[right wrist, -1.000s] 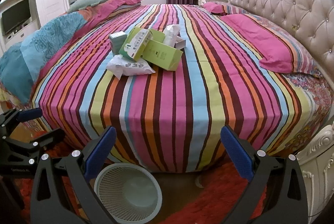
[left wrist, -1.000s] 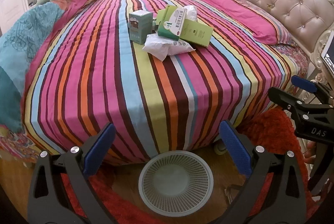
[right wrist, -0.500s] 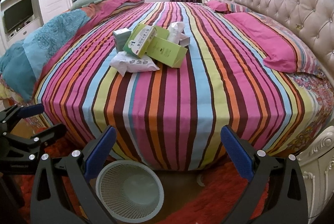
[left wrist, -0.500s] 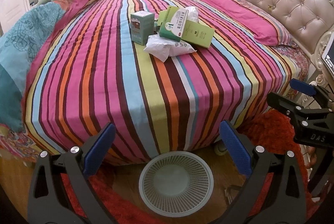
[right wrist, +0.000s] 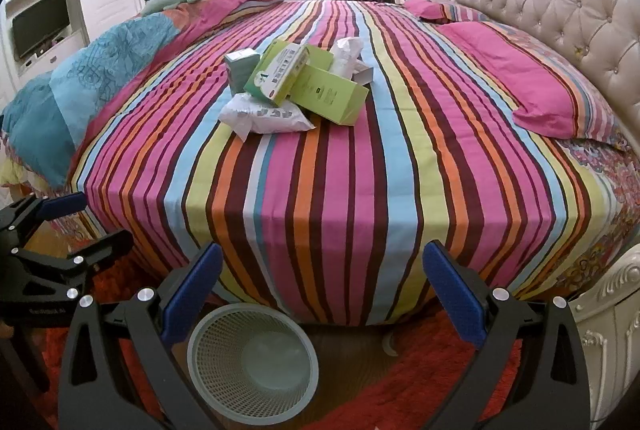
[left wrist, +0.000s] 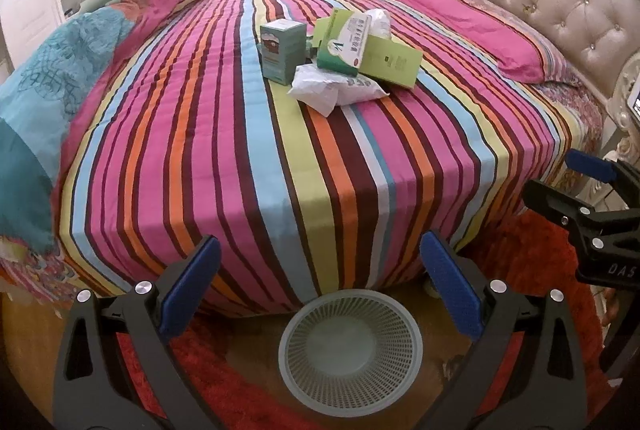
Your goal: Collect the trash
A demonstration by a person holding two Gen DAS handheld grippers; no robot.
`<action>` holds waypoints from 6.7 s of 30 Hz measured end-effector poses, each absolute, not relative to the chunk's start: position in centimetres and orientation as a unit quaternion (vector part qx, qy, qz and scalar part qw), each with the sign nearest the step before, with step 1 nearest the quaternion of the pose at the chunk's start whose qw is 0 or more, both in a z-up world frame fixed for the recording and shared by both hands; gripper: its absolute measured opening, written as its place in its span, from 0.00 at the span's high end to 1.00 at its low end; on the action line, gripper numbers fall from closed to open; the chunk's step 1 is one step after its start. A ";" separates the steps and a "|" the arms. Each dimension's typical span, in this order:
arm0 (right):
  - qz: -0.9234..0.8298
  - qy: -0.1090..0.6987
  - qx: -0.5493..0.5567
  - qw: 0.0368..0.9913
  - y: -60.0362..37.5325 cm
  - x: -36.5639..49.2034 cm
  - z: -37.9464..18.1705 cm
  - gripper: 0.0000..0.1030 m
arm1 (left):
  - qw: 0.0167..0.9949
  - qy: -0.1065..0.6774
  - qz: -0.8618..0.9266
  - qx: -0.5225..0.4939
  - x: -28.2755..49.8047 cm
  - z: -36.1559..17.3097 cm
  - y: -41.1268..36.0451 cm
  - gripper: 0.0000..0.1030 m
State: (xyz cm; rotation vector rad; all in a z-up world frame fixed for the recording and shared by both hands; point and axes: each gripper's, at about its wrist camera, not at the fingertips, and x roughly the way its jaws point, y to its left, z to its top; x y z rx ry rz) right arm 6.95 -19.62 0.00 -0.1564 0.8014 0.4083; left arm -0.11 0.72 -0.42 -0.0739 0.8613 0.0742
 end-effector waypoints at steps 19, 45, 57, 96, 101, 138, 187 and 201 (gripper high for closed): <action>0.189 0.396 -0.071 0.895 -20.1 7.7 -0.9 0.07 | 0.889 0.454 0.011 -0.050 0.5 -2.5 0.7 0.06; 0.230 0.403 -0.090 0.881 -19.1 14.4 -1.4 0.07 | 0.888 0.456 0.016 -0.050 7.2 -2.2 2.4 0.06; 0.261 0.391 -0.091 0.878 -18.8 22.8 -0.8 0.07 | 0.899 0.436 0.001 -0.031 16.1 -0.2 1.8 0.06; 0.385 0.452 -0.087 0.800 -15.3 30.5 -3.6 0.52 | 0.884 0.460 -0.032 -0.078 25.5 -1.7 3.7 0.48; 0.348 0.450 -0.057 0.821 -19.1 29.6 -1.9 0.52 | 0.889 0.445 -0.039 -0.102 23.3 -0.3 4.0 0.48; 0.257 0.681 0.035 0.685 -18.3 10.7 -16.2 0.53 | 0.744 0.651 -0.062 -0.141 3.5 -16.5 0.4 0.48; 0.211 0.500 0.011 0.840 -22.0 14.4 -4.0 0.19 | 0.842 0.537 0.000 -0.062 4.9 -9.1 2.7 0.23; 0.184 0.432 0.061 0.881 -23.4 25.3 0.4 0.19 | 0.891 0.447 -0.030 -0.065 15.2 -2.9 4.0 0.23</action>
